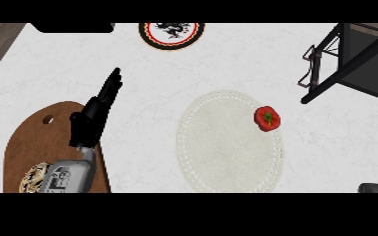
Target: Pick the eggplant from the placemat and place it in the tiered shelf
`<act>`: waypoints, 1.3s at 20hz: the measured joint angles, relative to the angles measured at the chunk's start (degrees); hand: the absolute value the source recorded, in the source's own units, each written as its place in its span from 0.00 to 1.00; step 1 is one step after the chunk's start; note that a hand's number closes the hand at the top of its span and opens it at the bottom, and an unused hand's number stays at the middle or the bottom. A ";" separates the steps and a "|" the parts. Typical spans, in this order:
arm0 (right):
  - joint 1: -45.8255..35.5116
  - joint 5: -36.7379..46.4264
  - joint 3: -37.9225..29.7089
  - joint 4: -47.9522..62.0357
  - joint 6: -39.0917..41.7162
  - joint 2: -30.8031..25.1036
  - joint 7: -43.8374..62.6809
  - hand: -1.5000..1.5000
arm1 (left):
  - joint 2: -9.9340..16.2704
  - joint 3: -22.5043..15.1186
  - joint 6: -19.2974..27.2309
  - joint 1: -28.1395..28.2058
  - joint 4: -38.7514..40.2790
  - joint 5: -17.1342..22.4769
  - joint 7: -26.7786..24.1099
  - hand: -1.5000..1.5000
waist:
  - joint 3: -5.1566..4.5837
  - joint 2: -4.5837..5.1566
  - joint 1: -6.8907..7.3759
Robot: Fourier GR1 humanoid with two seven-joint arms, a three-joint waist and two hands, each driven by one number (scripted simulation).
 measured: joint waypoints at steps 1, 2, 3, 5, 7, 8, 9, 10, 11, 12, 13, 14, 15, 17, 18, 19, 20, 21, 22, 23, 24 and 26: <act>-0.03 0.03 0.09 0.62 0.18 -0.86 -0.49 1.00 | -0.06 0.17 0.16 -0.64 0.70 -0.08 0.00 0.50 | 0.01 0.02 -0.04; -0.33 -0.26 -0.44 1.64 0.14 -2.01 -1.10 1.00 | 0.02 0.03 -0.04 -0.15 -0.21 -0.01 0.50 0.50 | 0.01 0.02 0.03; 0.20 -0.40 -0.78 2.42 -0.50 -2.86 -1.80 1.00 | 0.10 0.06 -0.09 -0.41 -0.40 -0.02 1.05 0.50 | 0.00 0.02 0.03; 0.42 -1.04 -1.55 4.37 -1.85 -4.44 -2.92 1.00 | -0.08 -0.23 -0.16 -0.32 -0.83 -0.13 1.42 0.50 | 0.01 0.04 0.06; 0.76 -1.11 -2.09 6.73 -3.59 -5.82 -3.78 1.00 | -0.61 -0.81 0.04 0.20 -1.05 -0.44 1.23 0.50 | 0.02 0.05 0.12; 1.43 -1.13 -2.41 8.29 -5.42 -6.45 -4.78 1.00 | -0.02 -0.13 -0.56 -0.20 -0.95 0.16 1.24 0.50 | 0.00 0.09 0.16; 2.45 -0.95 -2.29 9.18 -6.77 -7.09 -5.86 1.00 | -0.14 -0.17 -0.49 -0.01 -0.86 0.14 1.07 0.50 | 0.02 0.11 0.16; 3.66 -0.69 -1.71 9.67 -8.11 -7.26 -6.85 1.00 | -0.26 -0.26 -0.40 0.06 -1.16 0.08 1.15 0.50 | 0.02 0.11 0.16; 4.30 -0.43 -1.14 10.64 -9.50 -7.49 -7.81 1.00 | -0.24 -0.29 -0.52 0.24 -0.52 0.00 0.44 0.50 | 0.03 0.13 0.17; 4.79 -0.59 -1.06 12.37 -11.40 -7.81 -9.12 1.00 | -0.08 0.03 -0.53 -0.02 0.36 -0.01 -0.43 0.50 | 0.02 0.18 0.20; 4.34 -0.87 -1.10 14.22 -12.71 -8.35 -10.10 1.00 | 0.06 0.25 -0.71 -0.38 0.78 0.11 -0.63 0.50 | 0.03 0.20 0.23; 4.80 -1.57 -1.89 15.68 -14.70 -8.72 -11.22 1.00 | -0.48 -0.30 -0.07 -0.77 0.34 -0.48 0.26 0.50 | 0.02 0.19 0.25; 4.70 -1.69 -2.33 17.41 -16.51 -9.20 -11.85 1.00 | -0.50 -0.14 -0.01 -0.97 1.05 -0.52 -0.18 0.50 | 0.03 0.20 0.25; 4.60 -1.55 -3.25 20.62 -20.46 -9.60 -12.23 1.00 | -0.62 -0.25 0.29 -0.87 0.37 -0.76 0.41 0.50 | 0.02 0.20 0.36; 4.26 -2.97 -4.14 19.96 -22.53 -8.74 -12.35 1.00 | -0.79 -0.52 0.14 -0.35 0.17 -0.71 0.24 0.50 | 0.08 0.18 0.43; 4.27 -4.74 -5.57 20.44 -25.01 -8.39 -13.18 1.00 | -0.40 -0.18 -0.24 -0.34 0.29 -0.41 -0.13 0.50 | 0.07 0.22 0.48; 4.33 -6.28 -6.78 21.34 -27.31 -8.29 -14.17 1.00 | -0.74 -0.40 0.09 -0.18 0.66 -0.69 -0.63 0.50 | 0.07 0.24 0.47; 4.37 -7.99 -7.91 22.31 -29.11 -8.43 -15.37 1.00 | -1.13 -0.68 0.33 0.01 0.51 -0.82 -0.63 0.50 | 0.07 0.24 0.46; 4.53 -9.19 -8.68 23.65 -31.51 -8.12 -16.39 1.00 | -0.84 -0.52 -0.12 0.07 0.57 -0.55 -0.66 0.50 | 0.07 0.25 0.51; 5.58 -10.53 -9.43 23.96 -33.50 -8.07 -17.75 1.00 | -0.86 -0.65 -0.08 0.38 -0.34 -0.55 -0.06 0.50 | 0.06 0.22 0.47; 5.61 -11.99 -10.06 24.74 -34.34 -8.58 -18.67 1.00 | -0.78 -0.65 -0.29 0.47 -0.52 -0.47 0.07 0.50 | 0.06 0.19 0.42; 5.54 -14.68 -11.44 27.37 -36.55 -9.92 -21.16 1.00 | -0.96 -0.31 0.12 -0.82 1.10 -0.70 -0.14 0.50 | 0.05 0.20 0.29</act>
